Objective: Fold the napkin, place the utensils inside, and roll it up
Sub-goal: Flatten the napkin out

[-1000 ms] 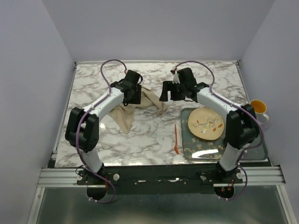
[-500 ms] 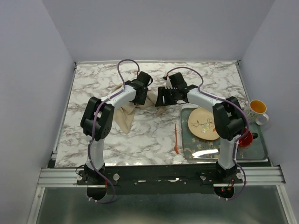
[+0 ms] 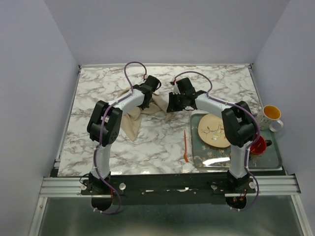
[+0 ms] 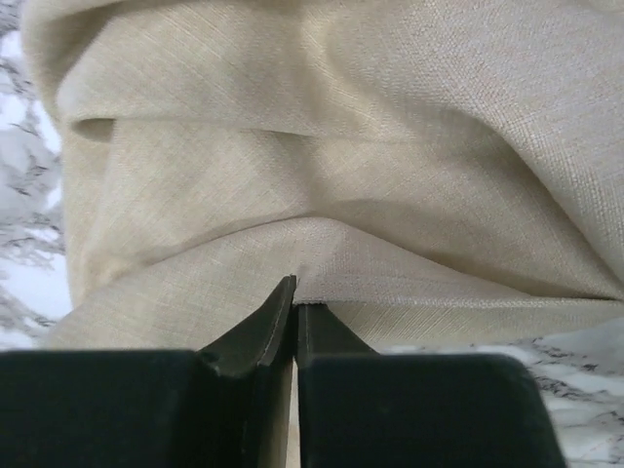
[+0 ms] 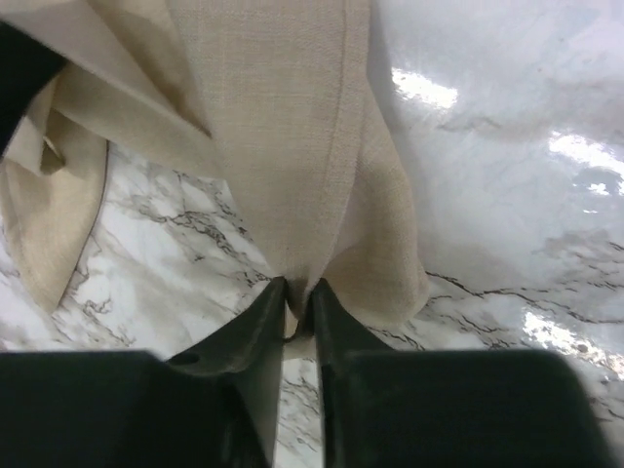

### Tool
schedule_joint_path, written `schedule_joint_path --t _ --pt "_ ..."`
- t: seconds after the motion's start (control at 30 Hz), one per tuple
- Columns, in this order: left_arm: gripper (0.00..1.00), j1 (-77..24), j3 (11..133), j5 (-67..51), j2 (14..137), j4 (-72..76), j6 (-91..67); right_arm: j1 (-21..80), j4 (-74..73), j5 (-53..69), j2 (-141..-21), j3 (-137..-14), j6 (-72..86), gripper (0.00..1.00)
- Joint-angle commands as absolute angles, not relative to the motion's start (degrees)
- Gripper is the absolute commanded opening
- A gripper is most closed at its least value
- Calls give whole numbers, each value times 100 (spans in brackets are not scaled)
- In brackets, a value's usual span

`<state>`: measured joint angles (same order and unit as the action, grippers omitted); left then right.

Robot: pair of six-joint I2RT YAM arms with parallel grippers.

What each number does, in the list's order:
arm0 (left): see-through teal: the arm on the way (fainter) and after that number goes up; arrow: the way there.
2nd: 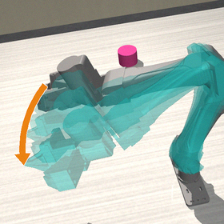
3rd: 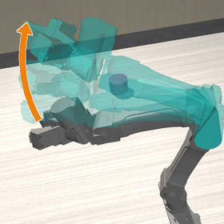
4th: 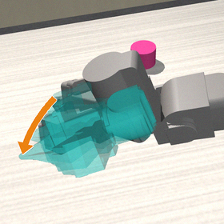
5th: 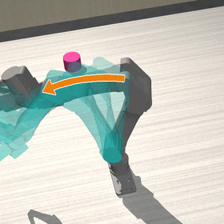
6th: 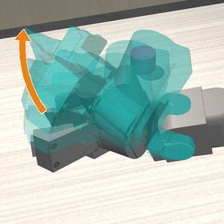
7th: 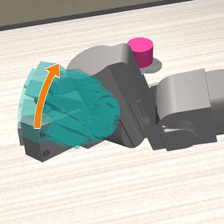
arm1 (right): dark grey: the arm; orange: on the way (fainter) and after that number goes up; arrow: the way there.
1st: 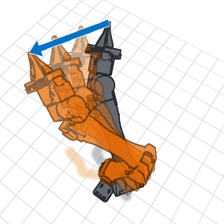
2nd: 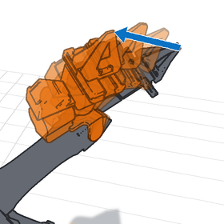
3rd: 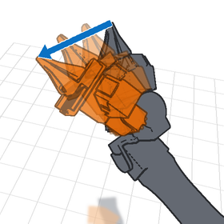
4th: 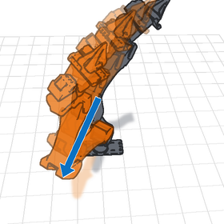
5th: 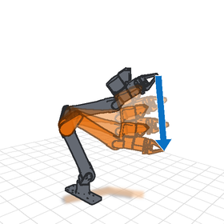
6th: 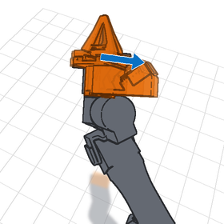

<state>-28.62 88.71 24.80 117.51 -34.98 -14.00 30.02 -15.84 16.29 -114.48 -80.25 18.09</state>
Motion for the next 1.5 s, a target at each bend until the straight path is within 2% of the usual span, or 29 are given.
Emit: schedule_joint_path --t 0.0,0.07,0.27,0.43,0.5,0.67,0.83,1.03,1.1,1.17,1.2,1.27,1.33,1.4,1.47 --pt "0 -2787 8974 3155 10760 -3507 -1319 3024 -1599 776 -11022 -8112 1399 1" --pt "0 -2760 8930 3234 10162 -3550 -1275 2892 -1827 764 -10803 -8348 1362 1" --pt "0 -2435 8421 3823 8273 -3586 -1318 2189 -1977 1809 -9907 -8578 1678 1" --pt "0 -2101 8323 3972 6552 -3498 -1441 1679 -2083 3198 -9125 -9209 2319 1" --pt "0 -2057 8611 3815 6233 -3340 -1354 1679 -2083 3723 -8870 -9421 2373 1" --pt "0 -2057 9534 2420 5485 -3006 -923 1688 -1179 4691 -7642 -9563 2768 1" --pt "0 -2057 10669 503 4923 -3023 -686 1819 -232 5685 -6313 -9221 3153 1" --pt "0 -2057 10917 -139 4580 -3129 -1028 1863 1480 5994 -5028 -8061 4653 1" --pt "0 -2057 10663 -80 4570 -3252 -1142 1872 1967 5933 -4931 -7648 5209 1" --pt "0 -2048 10460 488 4588 -3339 -1143 1872 2048 5907 -4922 -7156 5511 1" --pt "0 -2057 10276 823 4605 -3366 -1134 1872 1883 5706 -4931 -7024 5467 1" --pt "0 -2057 10196 1769 4938 -3515 -1186 1872 664 5328 -5166 -6900 4942 1" --pt "0 -2057 9959 2143 5472 -3525 -1090 1863 -677 4593 -5474 -7048 4346 1" --pt "0 -2048 9539 2738 5913 -3464 -1020 1863 -1062 4264 -6159 -7216 4141 1" --pt "0 -1917 9396 3084 6852 -3419 -932 1872 -1335 3606 -6660 -7268 3921 1"
